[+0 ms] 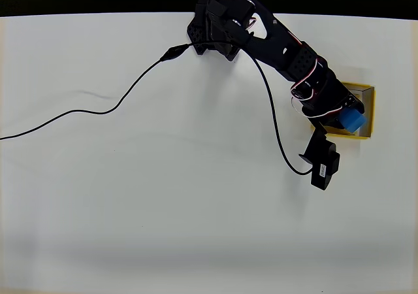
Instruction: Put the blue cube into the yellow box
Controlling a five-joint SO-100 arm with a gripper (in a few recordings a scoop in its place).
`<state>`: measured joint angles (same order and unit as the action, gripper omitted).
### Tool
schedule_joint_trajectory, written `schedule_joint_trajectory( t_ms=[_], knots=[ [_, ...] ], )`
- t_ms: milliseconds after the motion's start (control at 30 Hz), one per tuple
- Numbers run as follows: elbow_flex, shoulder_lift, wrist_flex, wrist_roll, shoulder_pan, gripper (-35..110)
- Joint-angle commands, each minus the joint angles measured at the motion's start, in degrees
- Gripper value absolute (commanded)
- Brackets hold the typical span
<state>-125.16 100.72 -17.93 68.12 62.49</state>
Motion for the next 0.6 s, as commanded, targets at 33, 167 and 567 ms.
schedule_joint_trajectory(
  t_ms=[33,167,567],
  knots=[
    [-1.23,3.60,6.24,0.44,0.26,40],
    [-0.44,4.92,6.50,0.62,0.00,43],
    [13.45,13.97,-7.03,7.38,-10.11,27]
  ],
)
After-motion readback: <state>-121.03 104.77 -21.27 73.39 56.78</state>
